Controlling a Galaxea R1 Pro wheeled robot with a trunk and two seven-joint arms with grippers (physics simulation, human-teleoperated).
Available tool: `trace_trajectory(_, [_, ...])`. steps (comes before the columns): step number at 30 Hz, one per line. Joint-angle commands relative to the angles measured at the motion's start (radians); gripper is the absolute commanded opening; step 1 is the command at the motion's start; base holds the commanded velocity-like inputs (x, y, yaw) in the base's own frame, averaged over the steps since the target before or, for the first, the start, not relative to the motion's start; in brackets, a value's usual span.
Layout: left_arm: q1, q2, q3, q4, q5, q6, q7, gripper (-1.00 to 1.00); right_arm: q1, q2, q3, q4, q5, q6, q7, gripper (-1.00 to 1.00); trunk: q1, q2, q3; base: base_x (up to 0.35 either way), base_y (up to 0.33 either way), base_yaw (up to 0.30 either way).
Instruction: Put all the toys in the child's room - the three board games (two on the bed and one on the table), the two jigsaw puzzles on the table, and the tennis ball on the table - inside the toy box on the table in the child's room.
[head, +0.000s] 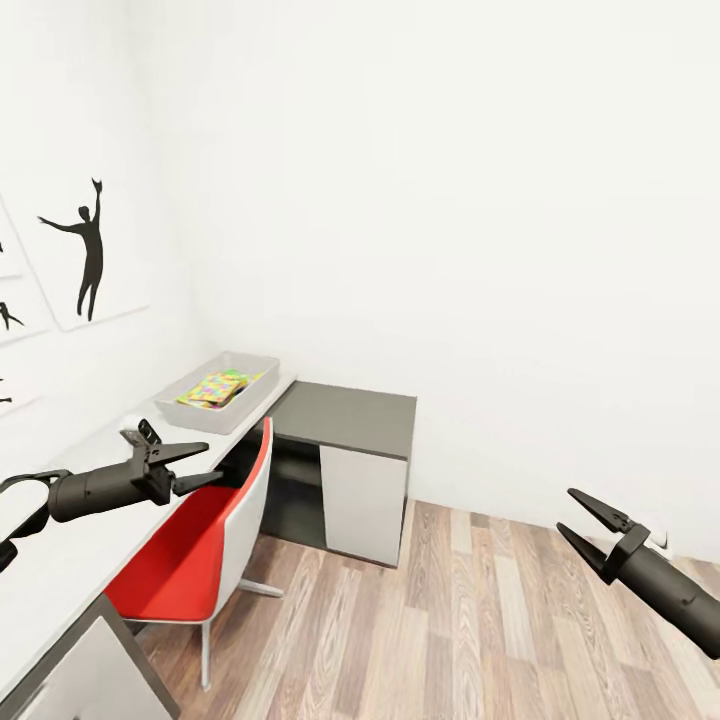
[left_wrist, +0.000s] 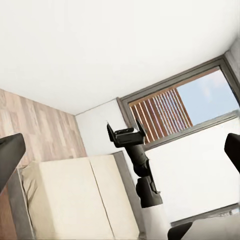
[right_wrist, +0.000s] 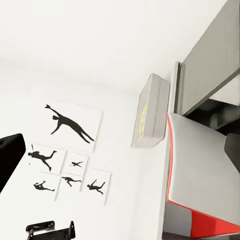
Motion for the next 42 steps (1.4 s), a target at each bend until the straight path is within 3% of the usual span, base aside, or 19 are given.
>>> trace_trajectory(1, [-0.001,0.001,-0.002,0.001,-0.001,0.002,-0.006,1.0,-0.001,0.0,-0.001,0.0,0.009,0.004,0.008,1.0,0.0,-0.003,-0.002,-0.163,0.115,-0.28])
trace_trajectory(33, [-0.001,-0.002,0.0,-0.001,0.001,0.003,-0.008,1.0,-0.001,0.0,0.0,0.0,0.011,0.002,0.008,1.0,0.0,-0.003,-0.002,-0.032,0.022,-0.279])
trace_trajectory(42, [-0.001,-0.005,0.002,-0.001,-0.002,0.002,0.004,1.0,-0.005,0.001,0.057,-0.001,0.146,-0.003,0.003,1.0,0.0,-0.003,-0.002,0.0,0.0,-0.193])
